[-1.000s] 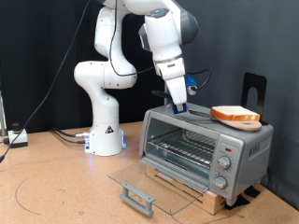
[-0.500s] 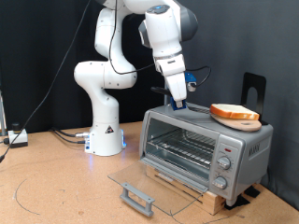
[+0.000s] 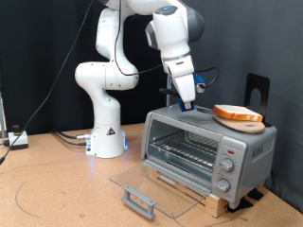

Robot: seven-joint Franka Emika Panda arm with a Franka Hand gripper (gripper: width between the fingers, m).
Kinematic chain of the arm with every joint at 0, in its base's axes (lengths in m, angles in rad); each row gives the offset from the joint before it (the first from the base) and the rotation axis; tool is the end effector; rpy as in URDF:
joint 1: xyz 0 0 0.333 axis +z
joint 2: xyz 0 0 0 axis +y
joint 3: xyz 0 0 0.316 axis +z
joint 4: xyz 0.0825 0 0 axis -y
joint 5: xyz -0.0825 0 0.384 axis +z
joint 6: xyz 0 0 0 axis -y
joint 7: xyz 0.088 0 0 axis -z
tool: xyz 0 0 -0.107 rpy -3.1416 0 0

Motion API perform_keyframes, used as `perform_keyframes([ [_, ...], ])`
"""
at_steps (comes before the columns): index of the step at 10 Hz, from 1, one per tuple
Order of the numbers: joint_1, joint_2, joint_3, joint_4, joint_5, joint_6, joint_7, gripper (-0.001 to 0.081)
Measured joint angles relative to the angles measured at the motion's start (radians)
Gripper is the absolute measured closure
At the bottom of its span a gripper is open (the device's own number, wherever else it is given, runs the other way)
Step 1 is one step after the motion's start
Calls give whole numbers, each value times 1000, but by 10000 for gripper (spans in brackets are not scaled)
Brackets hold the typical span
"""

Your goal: Make a piece of toast with the oven

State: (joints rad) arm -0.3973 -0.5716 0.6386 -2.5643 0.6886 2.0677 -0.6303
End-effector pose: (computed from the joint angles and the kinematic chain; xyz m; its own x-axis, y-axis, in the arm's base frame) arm 0.3792 0.1267 0.4191 0.8932 0.4229 0.1530 0.4482 -0.8645 -0.2275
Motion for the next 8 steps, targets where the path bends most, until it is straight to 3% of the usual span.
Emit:
perform_keyframes([
  [4,1,15,79,2,45,62,50,411],
  [8,0,52,121,5,78,144,68,411],
])
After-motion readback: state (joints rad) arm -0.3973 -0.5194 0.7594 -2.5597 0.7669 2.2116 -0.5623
